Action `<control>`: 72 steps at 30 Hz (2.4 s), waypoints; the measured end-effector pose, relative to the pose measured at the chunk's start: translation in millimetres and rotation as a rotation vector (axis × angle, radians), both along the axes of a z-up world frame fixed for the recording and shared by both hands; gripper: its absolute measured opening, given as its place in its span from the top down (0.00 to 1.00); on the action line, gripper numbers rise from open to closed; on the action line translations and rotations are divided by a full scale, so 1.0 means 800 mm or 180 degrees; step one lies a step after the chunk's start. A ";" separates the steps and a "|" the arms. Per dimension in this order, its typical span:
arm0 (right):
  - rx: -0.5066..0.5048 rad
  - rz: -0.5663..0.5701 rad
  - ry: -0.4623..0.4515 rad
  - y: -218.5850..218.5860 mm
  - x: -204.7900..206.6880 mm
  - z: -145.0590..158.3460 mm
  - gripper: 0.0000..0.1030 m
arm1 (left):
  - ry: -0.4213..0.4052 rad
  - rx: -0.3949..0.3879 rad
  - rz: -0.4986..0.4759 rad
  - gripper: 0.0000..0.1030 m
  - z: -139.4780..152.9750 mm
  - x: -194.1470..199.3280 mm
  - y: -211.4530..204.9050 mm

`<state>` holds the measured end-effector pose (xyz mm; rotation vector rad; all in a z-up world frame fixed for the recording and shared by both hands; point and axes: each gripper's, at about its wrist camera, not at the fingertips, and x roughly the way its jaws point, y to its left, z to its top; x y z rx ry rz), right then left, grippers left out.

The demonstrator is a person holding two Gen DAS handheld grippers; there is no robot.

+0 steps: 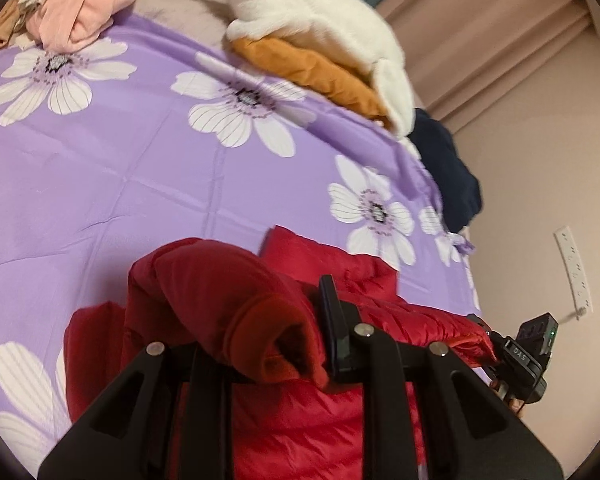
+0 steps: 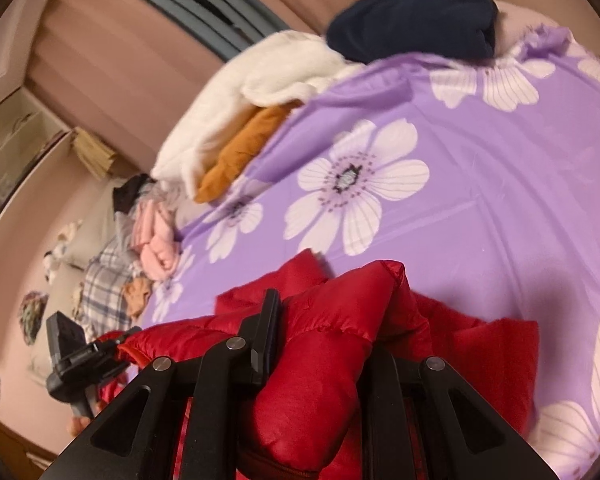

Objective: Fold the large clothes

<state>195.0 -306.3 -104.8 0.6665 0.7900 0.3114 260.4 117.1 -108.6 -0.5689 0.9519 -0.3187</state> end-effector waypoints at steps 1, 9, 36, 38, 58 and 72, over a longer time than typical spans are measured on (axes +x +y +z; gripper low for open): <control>0.0012 -0.0017 0.0043 0.000 0.007 -0.004 0.83 | 0.0045 -0.0003 0.0037 0.79 -0.007 0.007 0.002; 0.0484 -0.0208 0.0484 -0.014 0.041 -0.046 0.74 | 0.0381 -0.0009 0.0165 0.74 -0.045 0.045 0.003; -0.1857 0.0141 -0.0469 0.079 -0.104 0.052 0.26 | -0.0289 0.1202 -0.0162 0.09 0.022 -0.112 -0.037; -0.2032 0.0153 -0.0569 0.092 -0.126 0.040 0.26 | -0.0363 0.1292 -0.0202 0.09 0.013 -0.131 -0.049; -0.2066 0.0243 -0.0072 0.100 -0.109 -0.056 0.26 | -0.0146 0.1647 -0.0460 0.04 -0.079 -0.125 -0.090; -0.1817 0.0569 -0.0540 0.136 -0.175 -0.009 0.26 | -0.0422 0.1573 -0.0540 0.07 -0.044 -0.184 -0.112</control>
